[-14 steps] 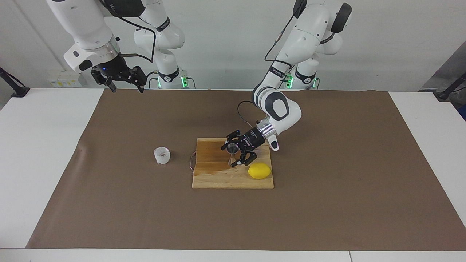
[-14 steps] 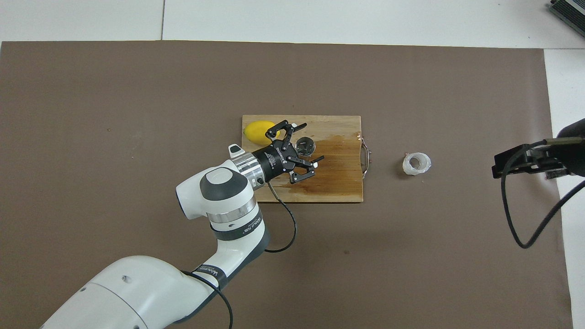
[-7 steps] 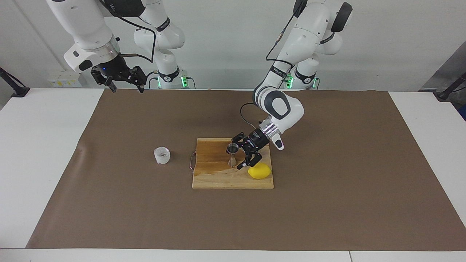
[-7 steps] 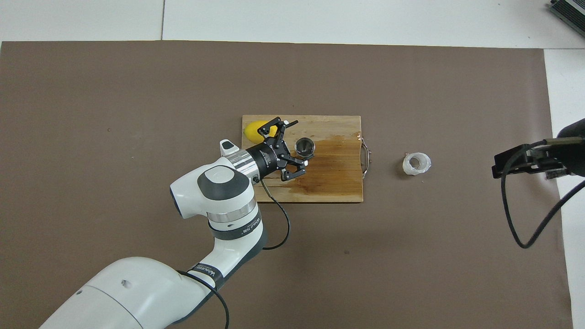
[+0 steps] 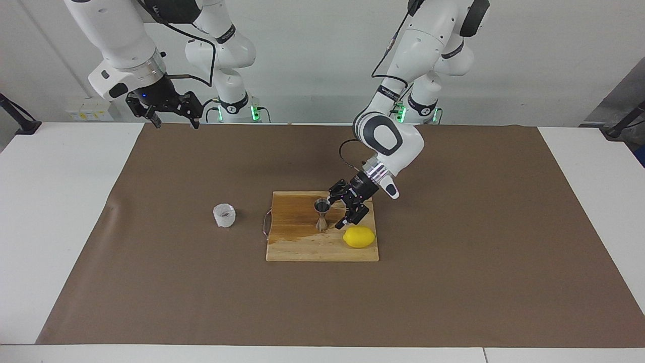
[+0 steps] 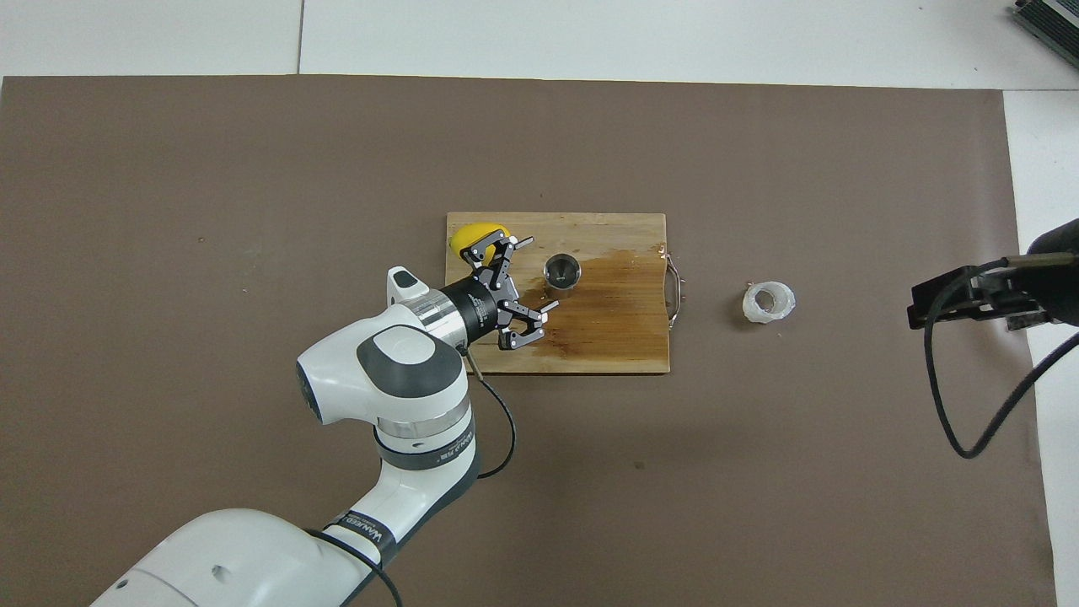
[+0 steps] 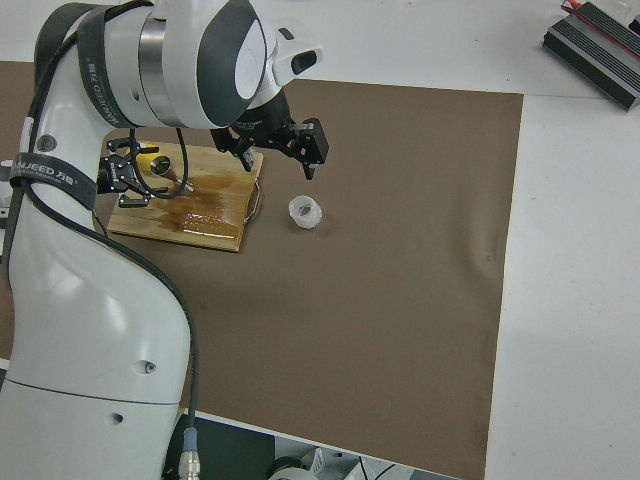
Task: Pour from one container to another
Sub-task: 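Withdraw the left gripper while the right gripper reaches the white cup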
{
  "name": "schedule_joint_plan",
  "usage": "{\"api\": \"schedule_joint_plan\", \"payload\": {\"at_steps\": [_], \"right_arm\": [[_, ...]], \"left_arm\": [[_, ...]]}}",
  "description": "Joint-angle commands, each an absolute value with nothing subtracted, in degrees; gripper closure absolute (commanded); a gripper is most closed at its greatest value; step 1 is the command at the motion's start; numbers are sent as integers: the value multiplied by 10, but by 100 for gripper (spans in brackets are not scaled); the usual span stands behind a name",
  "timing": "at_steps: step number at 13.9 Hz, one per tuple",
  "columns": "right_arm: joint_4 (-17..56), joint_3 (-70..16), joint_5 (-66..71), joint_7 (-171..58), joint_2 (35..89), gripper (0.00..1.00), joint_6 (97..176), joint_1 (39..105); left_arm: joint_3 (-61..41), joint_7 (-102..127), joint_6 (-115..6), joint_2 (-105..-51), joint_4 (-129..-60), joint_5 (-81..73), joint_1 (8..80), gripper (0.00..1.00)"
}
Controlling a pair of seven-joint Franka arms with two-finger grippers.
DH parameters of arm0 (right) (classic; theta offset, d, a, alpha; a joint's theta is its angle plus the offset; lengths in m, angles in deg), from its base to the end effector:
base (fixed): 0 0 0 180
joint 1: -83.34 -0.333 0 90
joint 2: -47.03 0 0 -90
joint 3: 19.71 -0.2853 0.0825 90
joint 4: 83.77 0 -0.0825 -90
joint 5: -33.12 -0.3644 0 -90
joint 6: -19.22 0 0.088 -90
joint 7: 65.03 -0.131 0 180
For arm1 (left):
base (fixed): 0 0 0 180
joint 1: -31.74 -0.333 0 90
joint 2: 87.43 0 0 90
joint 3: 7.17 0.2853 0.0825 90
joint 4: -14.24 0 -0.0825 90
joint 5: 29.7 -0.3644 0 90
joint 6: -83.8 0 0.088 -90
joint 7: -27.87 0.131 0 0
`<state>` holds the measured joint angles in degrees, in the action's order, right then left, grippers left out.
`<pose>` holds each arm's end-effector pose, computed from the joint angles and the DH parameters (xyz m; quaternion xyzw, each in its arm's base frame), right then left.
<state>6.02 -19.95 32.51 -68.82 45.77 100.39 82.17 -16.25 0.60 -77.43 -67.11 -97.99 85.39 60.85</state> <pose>0.5087 0.0141 0.5707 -0.9977 0.0203 0.0644 0.0023 0.4970 -0.3403 0.2709 0.5688 0.6606 -0.1590 0.4635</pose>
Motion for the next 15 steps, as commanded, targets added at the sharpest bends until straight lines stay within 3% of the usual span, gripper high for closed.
{"api": "schedule_joint_plan", "payload": {"at_steps": [1, 15], "right_arm": [[64, -197, 313, -678, 453, 0, 1008, 825], [68, -198, 310, -661, 442, 0, 990, 838]], "left_arm": [[-158, 5, -789, -716, -1028, 805, 622, 0], [-151, 5, -686, -735, -1041, 521, 529, 0]]}}
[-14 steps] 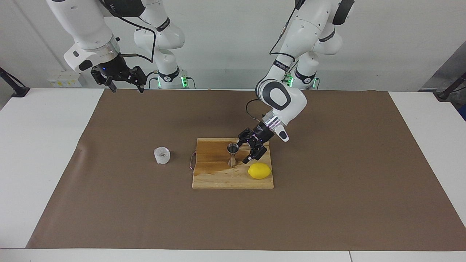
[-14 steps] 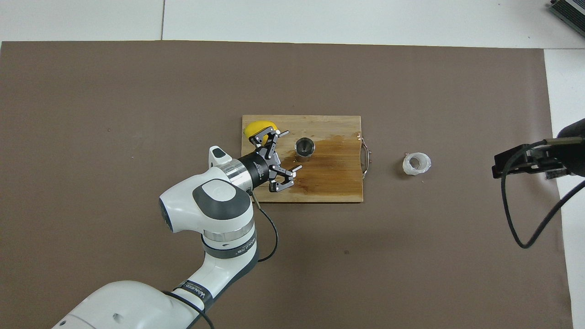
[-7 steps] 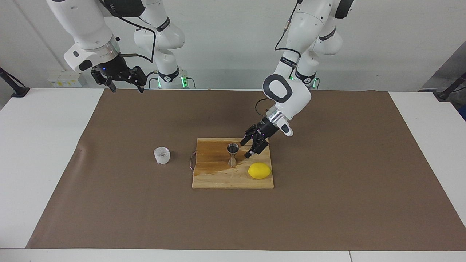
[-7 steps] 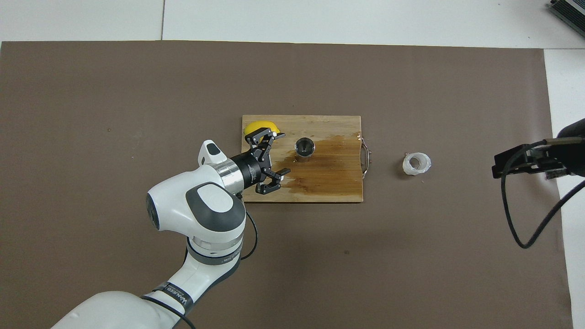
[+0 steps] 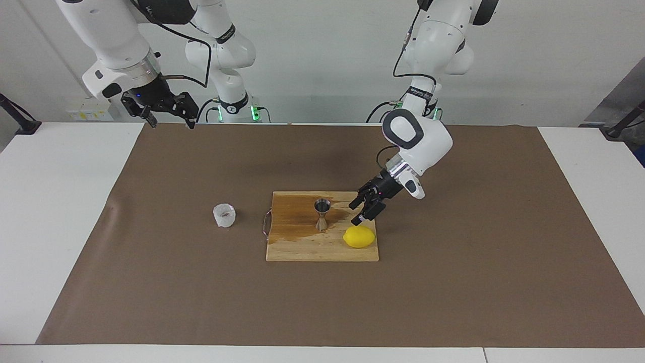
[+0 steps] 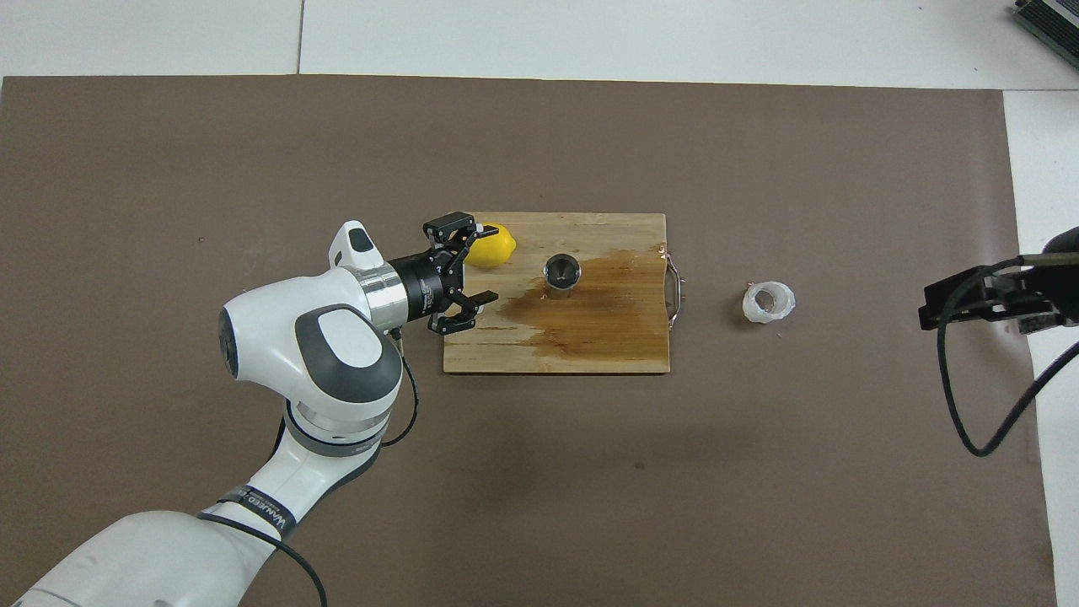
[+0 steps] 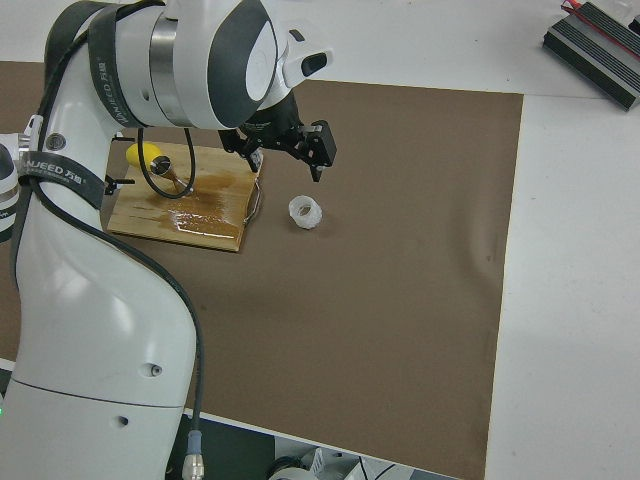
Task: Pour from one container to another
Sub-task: 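Withdraw the left gripper while the right gripper reaches the white cup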
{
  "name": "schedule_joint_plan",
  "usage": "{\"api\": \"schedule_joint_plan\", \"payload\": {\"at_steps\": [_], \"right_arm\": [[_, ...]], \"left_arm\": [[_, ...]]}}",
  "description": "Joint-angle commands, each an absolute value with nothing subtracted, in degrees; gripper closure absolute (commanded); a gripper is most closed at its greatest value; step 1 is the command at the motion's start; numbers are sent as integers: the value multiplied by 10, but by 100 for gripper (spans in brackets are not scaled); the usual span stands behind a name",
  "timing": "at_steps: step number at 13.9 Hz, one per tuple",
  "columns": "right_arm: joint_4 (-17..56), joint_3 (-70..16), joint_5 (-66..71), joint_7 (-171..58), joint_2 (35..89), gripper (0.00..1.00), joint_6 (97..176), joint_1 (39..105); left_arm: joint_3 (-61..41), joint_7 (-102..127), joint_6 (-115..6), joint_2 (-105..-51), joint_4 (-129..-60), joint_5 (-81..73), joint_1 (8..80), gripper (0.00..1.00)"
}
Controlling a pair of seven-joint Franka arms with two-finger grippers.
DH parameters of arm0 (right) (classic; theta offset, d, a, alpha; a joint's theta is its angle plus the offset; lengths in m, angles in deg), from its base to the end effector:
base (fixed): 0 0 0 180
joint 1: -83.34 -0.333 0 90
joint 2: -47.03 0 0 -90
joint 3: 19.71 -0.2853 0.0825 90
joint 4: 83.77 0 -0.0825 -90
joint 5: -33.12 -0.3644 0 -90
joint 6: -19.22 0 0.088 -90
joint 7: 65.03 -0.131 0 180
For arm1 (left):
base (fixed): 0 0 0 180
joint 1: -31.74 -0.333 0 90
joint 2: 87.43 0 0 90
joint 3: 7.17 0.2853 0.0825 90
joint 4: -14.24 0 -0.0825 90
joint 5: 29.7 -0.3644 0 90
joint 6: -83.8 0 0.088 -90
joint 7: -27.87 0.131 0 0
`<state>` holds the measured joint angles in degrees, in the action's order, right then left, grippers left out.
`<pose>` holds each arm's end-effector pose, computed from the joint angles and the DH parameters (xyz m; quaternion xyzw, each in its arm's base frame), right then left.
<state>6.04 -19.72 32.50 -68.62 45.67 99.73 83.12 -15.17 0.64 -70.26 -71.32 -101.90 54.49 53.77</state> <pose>0.5068 0.0036 0.5706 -0.9972 0.0287 0.0694 0.0031 0.5320 -0.2802 0.2976 0.7321 0.5228 -0.0836 0.4287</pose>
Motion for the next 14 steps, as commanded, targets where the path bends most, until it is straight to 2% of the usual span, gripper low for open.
{"api": "schedule_joint_plan", "payload": {"at_steps": [1, 7, 11, 14], "right_arm": [[68, -198, 300, -632, 441, 0, 989, 838], [110, -195, 290, -350, 427, 0, 1012, 854], [171, -194, 255, -115, 421, 0, 1109, 879], [194, -195, 226, 28, 438, 0, 1161, 901]], "left_arm": [[-151, 6, -686, -735, -1041, 505, 528, 0], [-133, 6, -665, -732, -1030, 296, 527, 0], [-84, 8, -522, -734, -991, 129, 525, 0], [-52, 15, -426, -769, -978, -21, 525, 0]]}}
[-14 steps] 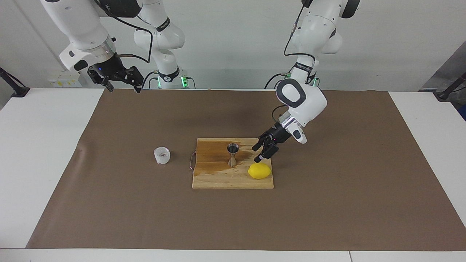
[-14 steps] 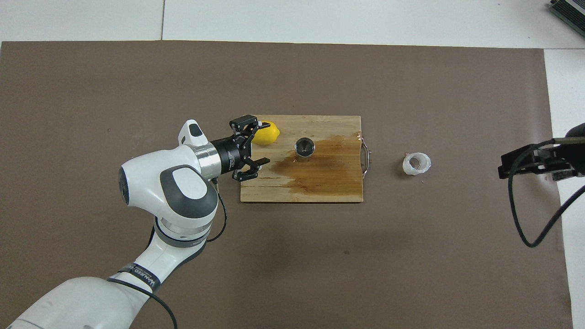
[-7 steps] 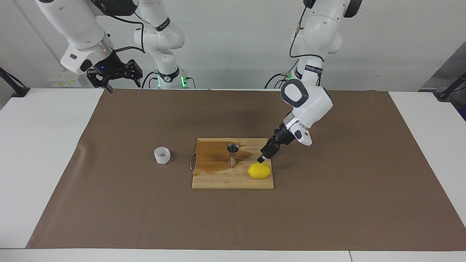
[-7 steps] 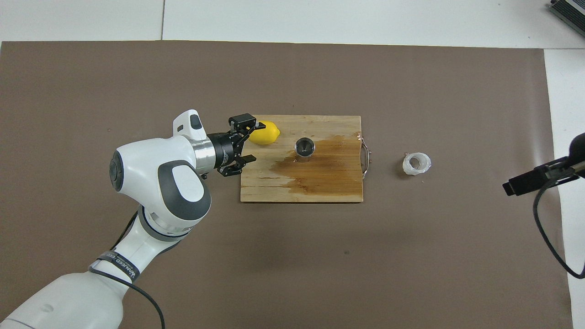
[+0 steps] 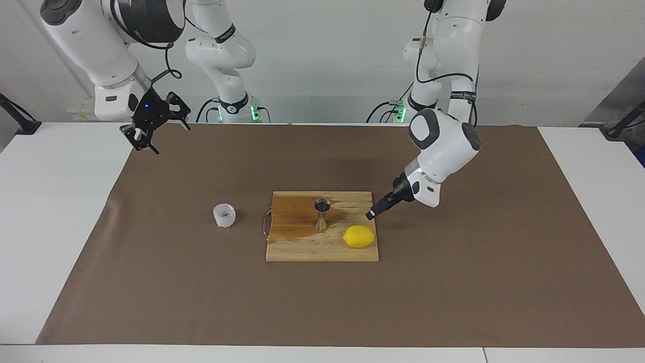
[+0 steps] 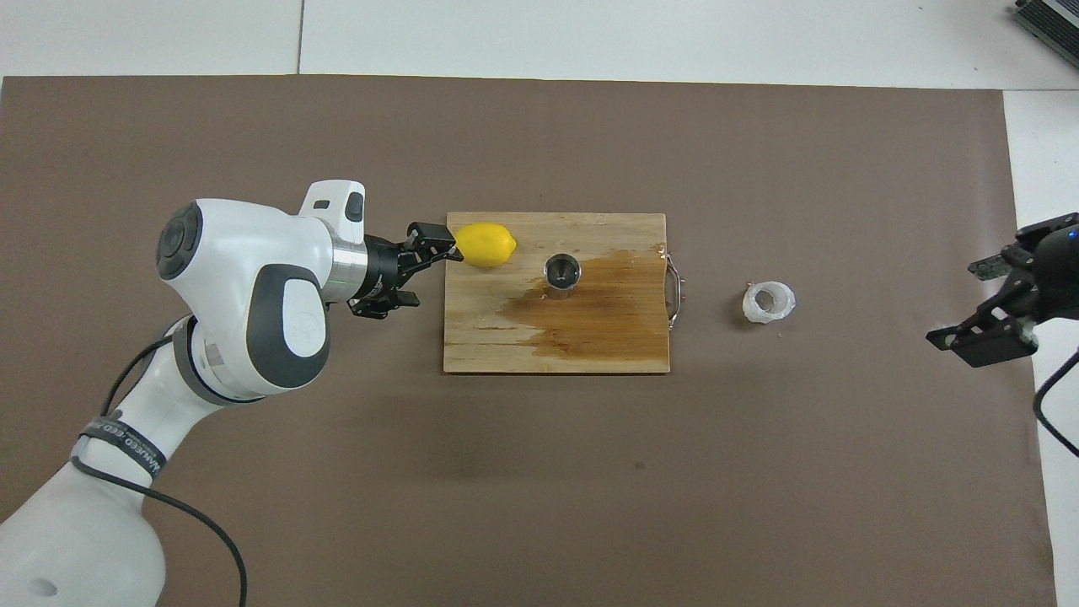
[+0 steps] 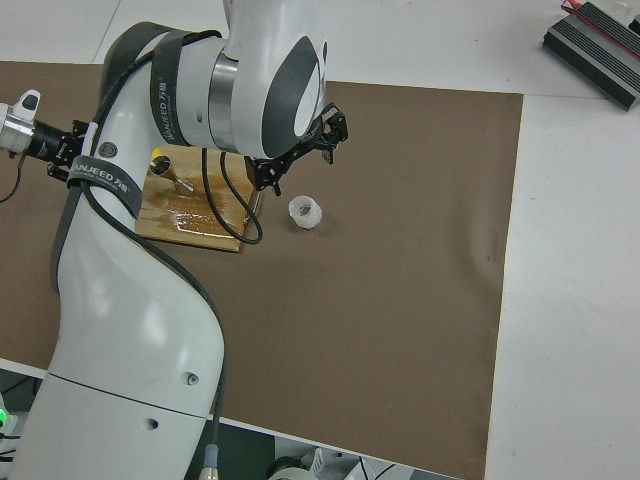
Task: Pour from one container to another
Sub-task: 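Withdraw the left gripper while the right gripper reaches the white cup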
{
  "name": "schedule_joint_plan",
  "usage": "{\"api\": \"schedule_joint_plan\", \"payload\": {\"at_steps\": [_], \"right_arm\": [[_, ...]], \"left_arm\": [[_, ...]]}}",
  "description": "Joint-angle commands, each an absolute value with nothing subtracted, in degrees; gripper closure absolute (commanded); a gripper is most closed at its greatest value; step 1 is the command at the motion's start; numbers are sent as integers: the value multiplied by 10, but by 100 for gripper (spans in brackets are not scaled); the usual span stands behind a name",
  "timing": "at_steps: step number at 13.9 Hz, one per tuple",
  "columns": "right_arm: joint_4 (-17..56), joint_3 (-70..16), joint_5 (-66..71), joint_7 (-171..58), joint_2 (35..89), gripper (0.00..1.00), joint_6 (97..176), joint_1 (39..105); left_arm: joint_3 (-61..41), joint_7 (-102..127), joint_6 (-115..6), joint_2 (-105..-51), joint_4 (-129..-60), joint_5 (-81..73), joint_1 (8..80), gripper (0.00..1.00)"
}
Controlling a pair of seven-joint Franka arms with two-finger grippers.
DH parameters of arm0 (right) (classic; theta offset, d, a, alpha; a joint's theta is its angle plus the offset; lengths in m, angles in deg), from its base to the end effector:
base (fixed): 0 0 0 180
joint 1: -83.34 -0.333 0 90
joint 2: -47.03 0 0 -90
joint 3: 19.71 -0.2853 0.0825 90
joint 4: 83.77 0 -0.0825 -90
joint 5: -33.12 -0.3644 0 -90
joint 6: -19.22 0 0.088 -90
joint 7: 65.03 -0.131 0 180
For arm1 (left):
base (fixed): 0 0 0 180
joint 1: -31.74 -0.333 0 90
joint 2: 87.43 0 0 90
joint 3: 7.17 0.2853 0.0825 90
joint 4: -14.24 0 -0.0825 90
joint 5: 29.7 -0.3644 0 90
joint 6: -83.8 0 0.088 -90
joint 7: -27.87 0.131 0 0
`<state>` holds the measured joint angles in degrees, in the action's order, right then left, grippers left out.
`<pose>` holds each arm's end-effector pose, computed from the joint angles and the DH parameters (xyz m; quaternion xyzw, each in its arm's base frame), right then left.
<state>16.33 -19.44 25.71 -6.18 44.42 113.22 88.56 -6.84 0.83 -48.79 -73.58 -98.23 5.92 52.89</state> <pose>0.5206 -0.0339 0.5210 -0.8941 -0.4421 -0.0086 0.0707 0.5501 -0.2323 0.3258 0.9389 0.2455 -0.0478 0.2364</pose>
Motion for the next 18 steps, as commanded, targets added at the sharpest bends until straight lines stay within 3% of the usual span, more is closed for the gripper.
{"api": "schedule_joint_plan", "payload": {"at_steps": [1, 6, 12, 15, 18], "right_arm": [[201, -194, 188, 70, 450, 0, 1163, 916], [213, -194, 37, 307, 545, 0, 1204, 961], [291, -195, -110, 459, 593, 0, 1273, 963], [288, -195, -177, 579, 674, 0, 1264, 977], [287, -196, -193, 645, 701, 0, 1269, 977]], "left_arm": [[-42, 20, -393, -782, -969, -63, 524, 0], [-40, 157, -254, -822, -912, -183, 460, 0], [-38, 223, -215, -882, -879, -283, 416, 0], [-39, 250, -143, -873, -799, -288, 403, 0], [-40, 251, -98, -874, -763, -298, 404, 0]]}}
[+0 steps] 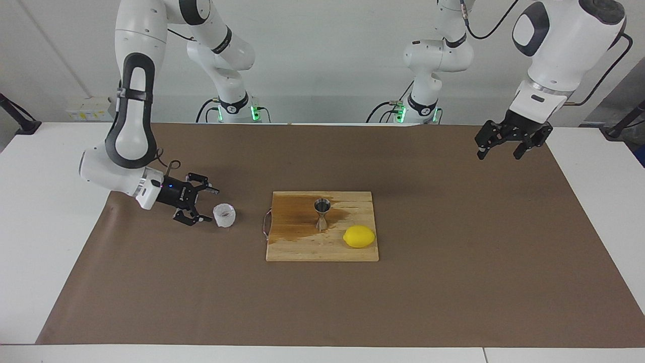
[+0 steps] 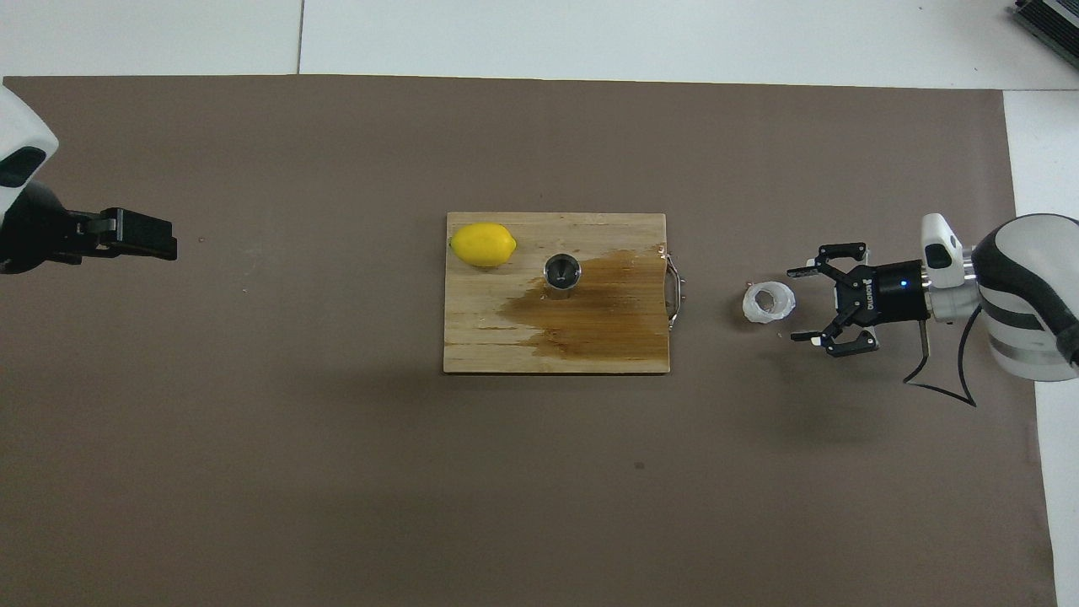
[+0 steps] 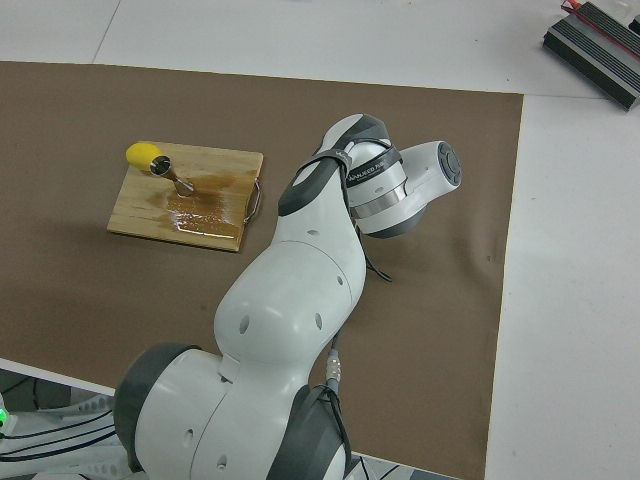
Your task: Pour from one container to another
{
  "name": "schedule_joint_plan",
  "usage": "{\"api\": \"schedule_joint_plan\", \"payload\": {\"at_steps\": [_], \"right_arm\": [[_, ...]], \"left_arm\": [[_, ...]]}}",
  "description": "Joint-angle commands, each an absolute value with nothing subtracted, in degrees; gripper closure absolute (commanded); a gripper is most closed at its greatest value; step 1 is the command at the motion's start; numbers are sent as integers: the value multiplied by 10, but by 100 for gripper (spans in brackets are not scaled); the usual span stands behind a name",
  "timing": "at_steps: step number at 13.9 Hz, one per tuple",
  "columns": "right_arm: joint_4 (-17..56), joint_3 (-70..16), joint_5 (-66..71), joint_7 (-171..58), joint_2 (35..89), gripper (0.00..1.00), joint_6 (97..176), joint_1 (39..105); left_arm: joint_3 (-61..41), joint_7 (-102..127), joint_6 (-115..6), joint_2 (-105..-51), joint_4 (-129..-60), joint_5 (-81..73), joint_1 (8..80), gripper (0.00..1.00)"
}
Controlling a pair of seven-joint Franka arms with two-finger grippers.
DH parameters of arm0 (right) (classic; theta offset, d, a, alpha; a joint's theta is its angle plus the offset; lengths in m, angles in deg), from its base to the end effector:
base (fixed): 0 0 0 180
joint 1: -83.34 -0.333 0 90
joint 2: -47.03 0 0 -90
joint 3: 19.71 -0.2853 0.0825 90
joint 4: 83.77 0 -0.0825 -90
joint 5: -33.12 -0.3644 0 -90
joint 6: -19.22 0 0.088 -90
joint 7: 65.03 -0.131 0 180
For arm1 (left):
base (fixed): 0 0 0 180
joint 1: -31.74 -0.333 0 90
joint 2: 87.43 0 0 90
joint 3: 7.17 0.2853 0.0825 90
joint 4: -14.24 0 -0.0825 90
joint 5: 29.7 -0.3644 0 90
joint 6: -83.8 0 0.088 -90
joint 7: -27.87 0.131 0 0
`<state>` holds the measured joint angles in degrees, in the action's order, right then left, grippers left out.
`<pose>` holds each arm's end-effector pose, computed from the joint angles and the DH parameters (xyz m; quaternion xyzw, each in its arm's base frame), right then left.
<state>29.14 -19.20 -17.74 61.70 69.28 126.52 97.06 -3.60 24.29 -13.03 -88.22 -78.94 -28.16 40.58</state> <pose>0.5445 -0.0589 0.2341 -0.6725 -0.6057 -0.2721 0.3268 0.5414 -0.0530 0.5629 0.9991 -0.0136 0.0375 0.0168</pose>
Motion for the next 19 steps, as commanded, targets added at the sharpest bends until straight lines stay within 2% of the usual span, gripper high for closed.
{"api": "schedule_joint_plan", "payload": {"at_steps": [1, 4, 8, 9, 10, 11, 12, 13, 17, 19], "right_arm": [[289, -197, -202, 679, 712, 0, 1274, 976], [294, -197, -230, 701, 713, 0, 1286, 960], [316, -198, -230, 720, 713, 0, 1351, 926], [315, -199, -233, 716, 713, 4, 1353, 913], [314, -198, -236, 716, 713, 29, 1362, 908], [313, -198, -236, 716, 713, 49, 1367, 907], [312, -198, -236, 716, 713, 68, 1367, 907], [309, -198, -235, 716, 713, 81, 1366, 909], [287, -204, -223, 653, 703, 96, 1359, 900], [267, -204, -191, 573, 688, 98, 1360, 872]], "left_arm": [[-49, 251, -88, -873, -753, -299, 390, 0], [-160, 257, -76, -873, -752, -299, 286, 0], [-162, 268, -67, -876, -758, -296, 289, 0], [-160, 268, -65, -876, -756, -296, 300, 0], [-143, 269, -61, -876, -754, -296, 315, 0], [-129, 270, -59, -875, -751, -295, 323, 0], [-129, 273, -58, -875, -751, -296, 324, 0], [-127, 273, -56, -874, -751, -295, 324, 0], [-131, 278, -33, -871, -731, -297, 318, 0], [-131, 292, -32, -873, -738, -294, 319, 0]]}}
